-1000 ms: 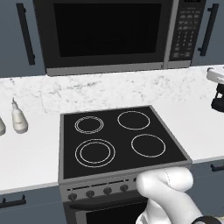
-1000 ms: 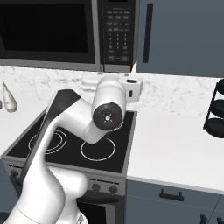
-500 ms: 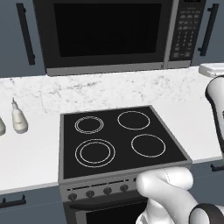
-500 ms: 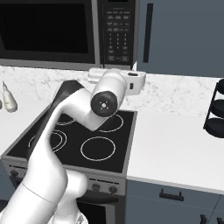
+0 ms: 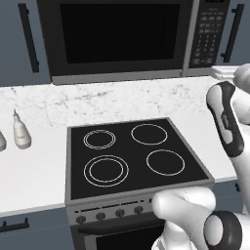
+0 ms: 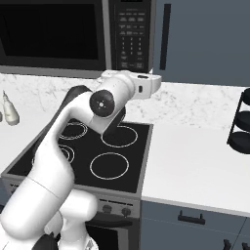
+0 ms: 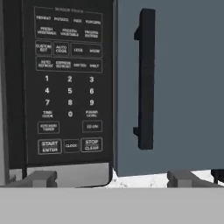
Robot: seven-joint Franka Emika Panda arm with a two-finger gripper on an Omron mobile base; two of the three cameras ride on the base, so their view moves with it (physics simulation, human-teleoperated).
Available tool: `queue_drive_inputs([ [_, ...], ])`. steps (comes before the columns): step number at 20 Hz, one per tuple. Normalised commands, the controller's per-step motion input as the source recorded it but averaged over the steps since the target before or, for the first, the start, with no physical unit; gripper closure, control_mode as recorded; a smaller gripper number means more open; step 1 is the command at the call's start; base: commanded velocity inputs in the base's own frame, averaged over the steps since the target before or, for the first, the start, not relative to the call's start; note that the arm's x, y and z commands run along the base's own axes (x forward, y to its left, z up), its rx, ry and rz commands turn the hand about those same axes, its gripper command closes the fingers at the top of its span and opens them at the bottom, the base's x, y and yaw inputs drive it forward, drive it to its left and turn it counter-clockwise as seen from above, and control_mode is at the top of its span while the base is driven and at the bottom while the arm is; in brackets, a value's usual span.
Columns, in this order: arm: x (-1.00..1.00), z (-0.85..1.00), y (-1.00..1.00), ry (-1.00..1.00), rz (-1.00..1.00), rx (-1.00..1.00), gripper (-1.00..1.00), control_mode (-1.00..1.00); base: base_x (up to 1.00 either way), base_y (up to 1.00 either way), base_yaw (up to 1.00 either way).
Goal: Open the microwave, place the bowl with waffle inside the microwave, then close the microwave door and turn it on.
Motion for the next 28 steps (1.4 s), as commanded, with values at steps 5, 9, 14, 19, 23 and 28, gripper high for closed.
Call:
queue_drive_inputs([
  [5, 0.37, 0.0, 0.04, 0.0, -0.07, 0.0, -1.0, -1.0, 0.0, 0.0, 0.0],
  [9, 0.34, 0.0, 0.01, 0.0, 0.0, 0.0, -1.0, -1.0, 0.0, 0.0, 0.0],
  [14, 0.38, 0.0, 0.0, 0.0, 0.0, 0.0, -1.0, -1.0, 0.0, 0.0, 0.0],
  [19, 0.23, 0.0, 0.0, 0.0, 0.0, 0.0, -1.0, -1.0, 0.0, 0.0, 0.0],
  [23, 0.15, 0.0, 0.01, 0.01, 0.0, 0.0, -1.0, -1.0, 0.0, 0.0, 0.0],
  [28, 0.15, 0.0, 0.12, 0.02, 0.0, 0.0, -1.0, -1.0, 0.0, 0.0, 0.0],
])
